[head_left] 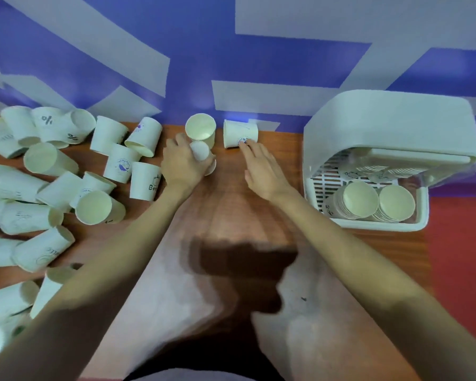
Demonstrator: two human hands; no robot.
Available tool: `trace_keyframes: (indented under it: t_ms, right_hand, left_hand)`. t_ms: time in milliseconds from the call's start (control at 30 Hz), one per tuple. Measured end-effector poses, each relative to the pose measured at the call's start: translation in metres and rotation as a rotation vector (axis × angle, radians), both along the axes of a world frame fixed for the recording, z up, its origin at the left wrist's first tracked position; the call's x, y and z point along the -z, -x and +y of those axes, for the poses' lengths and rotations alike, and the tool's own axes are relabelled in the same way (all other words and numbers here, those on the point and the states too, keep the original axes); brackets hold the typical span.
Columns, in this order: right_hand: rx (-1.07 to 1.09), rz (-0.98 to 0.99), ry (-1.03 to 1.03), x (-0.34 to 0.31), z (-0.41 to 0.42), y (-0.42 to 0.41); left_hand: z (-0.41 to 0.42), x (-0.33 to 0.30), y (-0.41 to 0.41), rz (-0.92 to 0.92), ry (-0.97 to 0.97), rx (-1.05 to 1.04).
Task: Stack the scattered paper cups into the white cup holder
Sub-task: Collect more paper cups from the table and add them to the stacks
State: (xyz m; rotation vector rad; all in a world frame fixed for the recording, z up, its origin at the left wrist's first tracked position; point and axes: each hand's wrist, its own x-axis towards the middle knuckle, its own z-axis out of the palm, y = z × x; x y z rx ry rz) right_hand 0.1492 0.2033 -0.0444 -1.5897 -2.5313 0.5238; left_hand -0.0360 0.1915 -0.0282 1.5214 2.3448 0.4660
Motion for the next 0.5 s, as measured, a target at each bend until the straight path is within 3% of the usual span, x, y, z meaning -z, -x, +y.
trace_keyframes:
  t_ms: [200,500]
  right_hand:
    - [-0.014,-0.155,-0.009,0.012,0.05,0.023]
    - [-0.024,-0.339,-0.076,0.017,0.065,0.053]
  left_hand:
    - [0.009,0.016,0.0,-0.069,0.042,-0.067]
    - [-0.026,0.022,0.028,-0.226,0.083,0.06]
